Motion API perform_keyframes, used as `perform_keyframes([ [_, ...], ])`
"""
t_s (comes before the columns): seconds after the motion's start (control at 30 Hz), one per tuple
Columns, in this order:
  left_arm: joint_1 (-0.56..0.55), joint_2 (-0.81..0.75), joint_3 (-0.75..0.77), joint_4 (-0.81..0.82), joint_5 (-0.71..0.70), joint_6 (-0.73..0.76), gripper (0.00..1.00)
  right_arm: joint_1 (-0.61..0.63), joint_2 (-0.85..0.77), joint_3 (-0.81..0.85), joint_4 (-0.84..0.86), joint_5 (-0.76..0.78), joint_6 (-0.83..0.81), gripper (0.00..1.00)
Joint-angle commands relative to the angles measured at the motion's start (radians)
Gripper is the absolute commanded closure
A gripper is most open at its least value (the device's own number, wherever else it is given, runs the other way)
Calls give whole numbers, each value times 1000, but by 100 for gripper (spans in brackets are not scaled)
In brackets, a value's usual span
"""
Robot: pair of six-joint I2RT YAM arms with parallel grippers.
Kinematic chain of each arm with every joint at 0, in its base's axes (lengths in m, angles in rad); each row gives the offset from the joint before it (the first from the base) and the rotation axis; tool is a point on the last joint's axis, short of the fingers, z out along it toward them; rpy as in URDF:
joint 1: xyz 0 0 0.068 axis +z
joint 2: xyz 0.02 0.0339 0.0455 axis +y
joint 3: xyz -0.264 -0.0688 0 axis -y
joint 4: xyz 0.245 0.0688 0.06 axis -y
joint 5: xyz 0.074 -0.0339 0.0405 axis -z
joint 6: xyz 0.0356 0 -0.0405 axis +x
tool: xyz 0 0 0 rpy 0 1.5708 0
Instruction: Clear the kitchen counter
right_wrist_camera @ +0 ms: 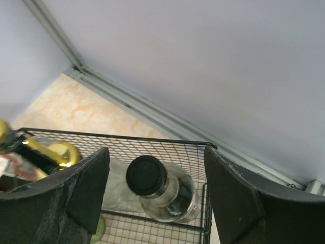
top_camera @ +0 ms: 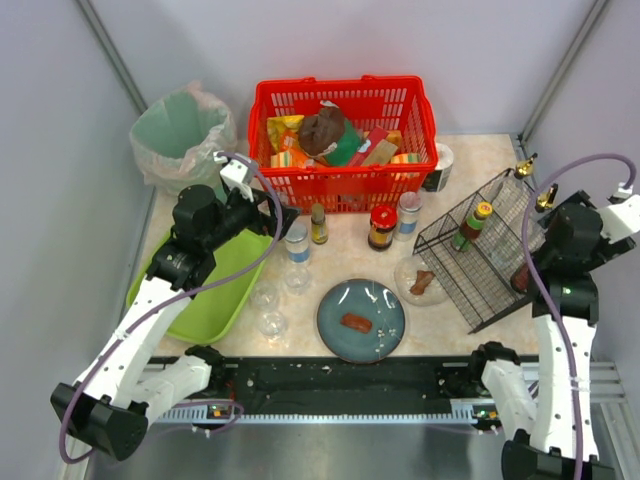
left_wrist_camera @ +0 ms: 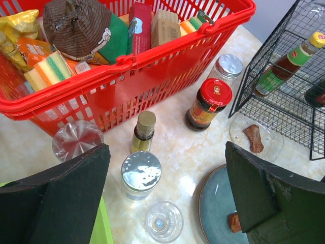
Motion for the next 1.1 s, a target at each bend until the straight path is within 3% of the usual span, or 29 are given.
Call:
perform_keyframes([
  [0.0, -1, 0, 36, 13, -9, -2, 2, -9, -41, 112, -102, -105, 38, 28],
  [0.2, -3, 0, 42, -1, -2, 4, 2, -9, -87, 182, -216, -308, 52, 29],
  [0.43, -1, -7, 51, -28, -65, 45, 1, -9, -104, 199, -231, -860, 11, 25],
  [0.6, -3, -7, 41, -19, -61, 47, 2, -7, -120, 135, -89, -1131, -23, 25],
  [0.73, -1, 6, 48, -28, -45, 37, 2, -6, -101, 101, 20, -1259, 6, 24],
  [0.87, -3, 8, 55, -36, -54, 43, 1, 75, -74, 21, 137, -1273, 23, 24],
  [1.07, -1, 26, 55, -41, -64, 44, 2, 465, 73, -29, 181, -918, -71, 24],
])
